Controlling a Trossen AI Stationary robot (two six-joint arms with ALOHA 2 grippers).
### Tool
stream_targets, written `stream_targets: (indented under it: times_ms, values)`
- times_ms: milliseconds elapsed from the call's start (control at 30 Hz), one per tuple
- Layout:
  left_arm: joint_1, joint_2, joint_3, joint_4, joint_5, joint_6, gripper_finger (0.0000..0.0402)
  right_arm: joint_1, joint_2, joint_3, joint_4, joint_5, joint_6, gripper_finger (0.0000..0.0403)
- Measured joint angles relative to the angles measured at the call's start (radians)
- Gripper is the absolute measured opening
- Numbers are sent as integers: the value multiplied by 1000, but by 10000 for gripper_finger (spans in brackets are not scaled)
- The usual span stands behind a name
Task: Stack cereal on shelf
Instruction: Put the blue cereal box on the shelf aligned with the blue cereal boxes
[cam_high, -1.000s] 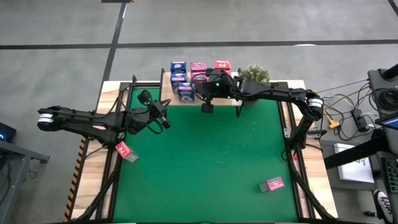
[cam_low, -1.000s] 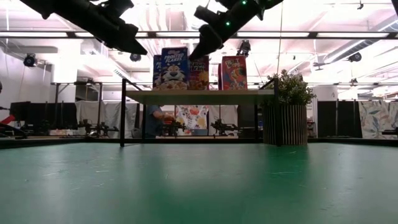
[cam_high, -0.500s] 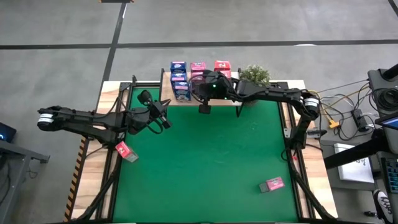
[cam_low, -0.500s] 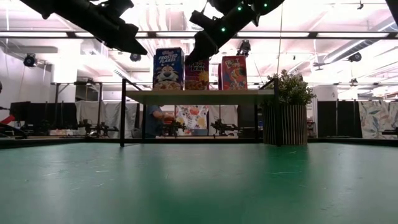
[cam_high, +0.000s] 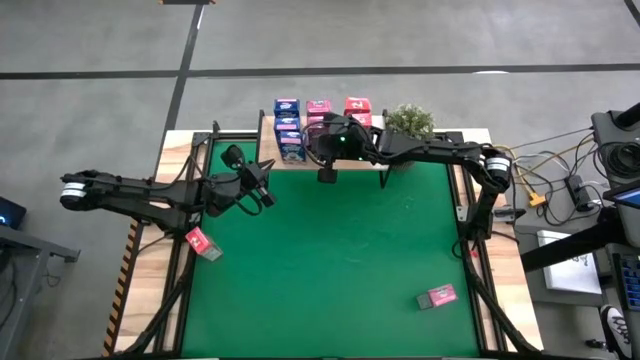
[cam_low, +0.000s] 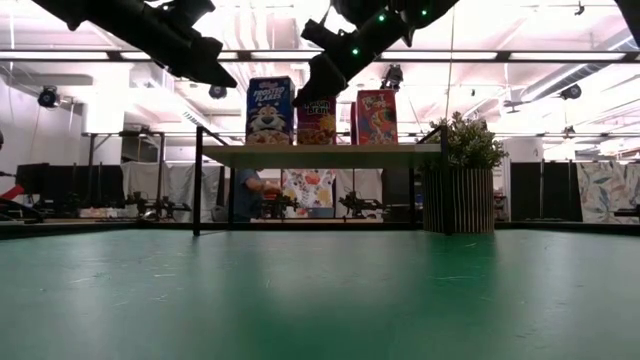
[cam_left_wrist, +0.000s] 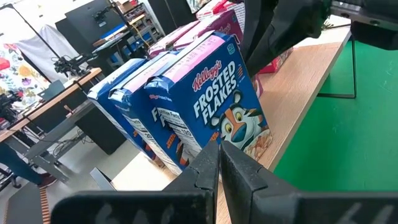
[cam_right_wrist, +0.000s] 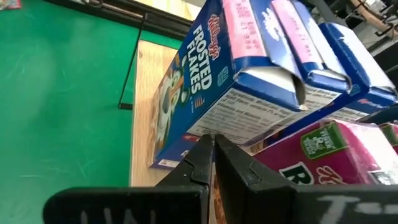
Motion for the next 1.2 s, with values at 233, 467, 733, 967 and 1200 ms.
stream_targets:
  times_ms: [233,467,733,967,1200]
  values:
    - [0,0,0,0,-1,4,0,0,0,0,21,0,-17,9]
    - [2,0,0,0,-6,10,0,0,0,0,31,0,-60,9]
    - [28,0,0,0,-56,42,0,0,0,0,48,0,-95,9]
    - [55,12,-1,-3,-61,76,0,-3,0,0,59,0,-111,9]
    - [89,40,-2,-1,-62,79,0,-5,0,0,84,0,-115,9]
